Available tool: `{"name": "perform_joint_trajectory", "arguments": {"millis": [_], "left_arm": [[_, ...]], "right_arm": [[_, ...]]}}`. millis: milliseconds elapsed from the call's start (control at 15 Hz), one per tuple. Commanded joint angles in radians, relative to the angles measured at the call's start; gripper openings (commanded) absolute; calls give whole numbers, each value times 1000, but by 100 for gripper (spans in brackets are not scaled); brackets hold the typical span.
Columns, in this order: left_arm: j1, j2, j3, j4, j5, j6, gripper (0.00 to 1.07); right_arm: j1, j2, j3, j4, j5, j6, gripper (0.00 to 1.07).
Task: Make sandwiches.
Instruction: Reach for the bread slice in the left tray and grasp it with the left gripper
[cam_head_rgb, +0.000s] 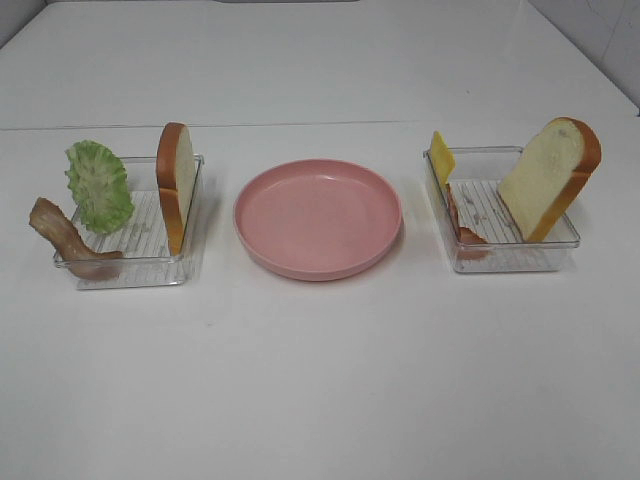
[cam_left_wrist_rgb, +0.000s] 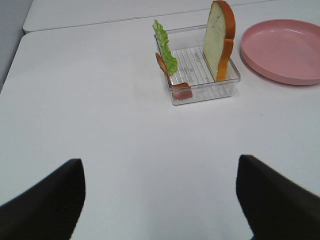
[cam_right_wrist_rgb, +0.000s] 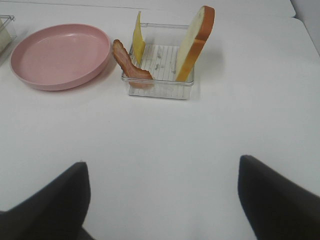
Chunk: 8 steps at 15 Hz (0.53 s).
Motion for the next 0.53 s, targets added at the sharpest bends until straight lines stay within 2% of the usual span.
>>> {"name": "perform_joint_trajectory", "arguments": {"millis": [67,267,400,533], "left_arm": [[5,-23,1,-9,-9,-2,79],[5,-22,1,-10,-9,-3,79],[5,12,-17,-14,-25,-58,77],[5,67,-52,-16,-53,-66,76]], "right_arm": [[-2,-14,4,0,-9,1,77],[-2,-14,4,0,-9,1,77],[-2,-14,4,0,-9,1,77],[-2,-14,4,0,-9,1,77]]}}
